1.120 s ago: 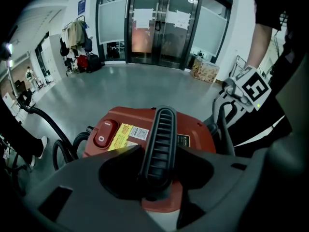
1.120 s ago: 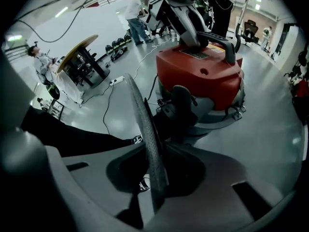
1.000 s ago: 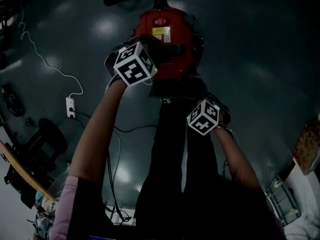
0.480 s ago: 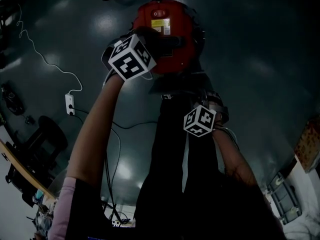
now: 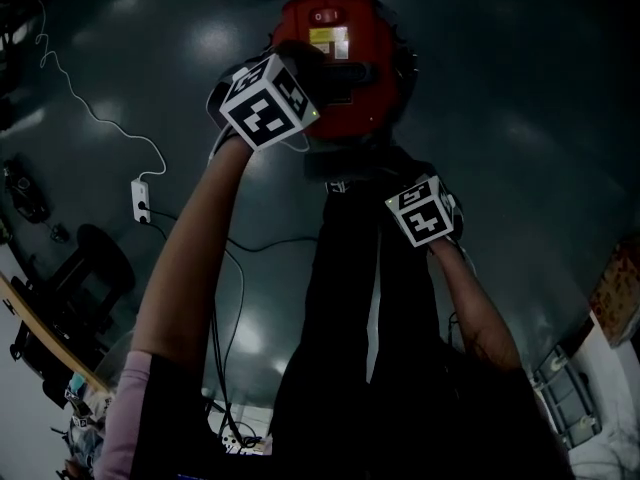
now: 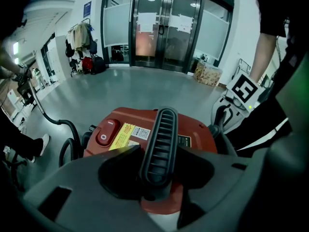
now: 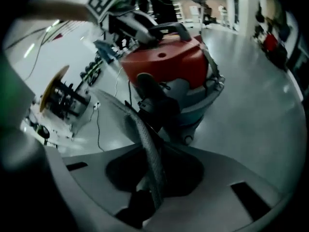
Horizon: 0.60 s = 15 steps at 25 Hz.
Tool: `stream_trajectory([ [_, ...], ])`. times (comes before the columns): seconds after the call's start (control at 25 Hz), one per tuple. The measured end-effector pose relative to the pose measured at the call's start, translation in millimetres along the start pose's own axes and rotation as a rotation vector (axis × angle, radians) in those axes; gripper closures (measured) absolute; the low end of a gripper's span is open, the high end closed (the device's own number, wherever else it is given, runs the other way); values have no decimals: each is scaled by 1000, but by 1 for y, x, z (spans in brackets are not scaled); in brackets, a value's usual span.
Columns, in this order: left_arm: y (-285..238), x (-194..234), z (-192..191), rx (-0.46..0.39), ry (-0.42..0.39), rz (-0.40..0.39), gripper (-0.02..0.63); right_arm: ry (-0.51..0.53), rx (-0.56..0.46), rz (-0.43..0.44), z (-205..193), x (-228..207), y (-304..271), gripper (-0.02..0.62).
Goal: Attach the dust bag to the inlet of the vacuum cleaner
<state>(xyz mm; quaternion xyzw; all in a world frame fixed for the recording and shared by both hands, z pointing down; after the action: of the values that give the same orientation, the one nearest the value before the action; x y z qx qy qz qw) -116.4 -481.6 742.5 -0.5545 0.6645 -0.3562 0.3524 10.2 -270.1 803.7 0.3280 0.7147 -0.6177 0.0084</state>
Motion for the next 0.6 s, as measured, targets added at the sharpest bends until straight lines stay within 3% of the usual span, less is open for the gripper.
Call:
stream_trajectory([
  [0.12, -6, -2, 1, 1, -1, -4, 411, 241, 78, -51, -2, 4, 0, 517],
  [0.24, -6, -3, 1, -3, -1, -9, 411, 579, 208, -136, -3, 15, -5, 505],
  [0.32, -3, -3, -1, -8, 2, -10, 411, 675, 265, -138, 0, 20, -11, 505],
  [0.48, -1, -3, -1, -21, 9, -8, 410, 460, 251, -31, 6, 11, -11, 512],
  [0.6, -4, -2, 0, -30, 16, -7, 408, 261, 191, -25, 4, -1, -11, 514],
])
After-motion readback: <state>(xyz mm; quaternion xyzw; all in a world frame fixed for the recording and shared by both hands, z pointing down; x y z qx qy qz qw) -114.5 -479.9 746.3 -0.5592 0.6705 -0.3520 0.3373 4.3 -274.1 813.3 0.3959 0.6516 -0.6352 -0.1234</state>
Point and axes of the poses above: the fingertips, and each gripper's own axes: y backward along the fingers, x to its left, z out of its top, the point moved 8 cm from there along y, backward along the fingers, and after that the axes turned 9 degrees about z, right-handed, at the moved point
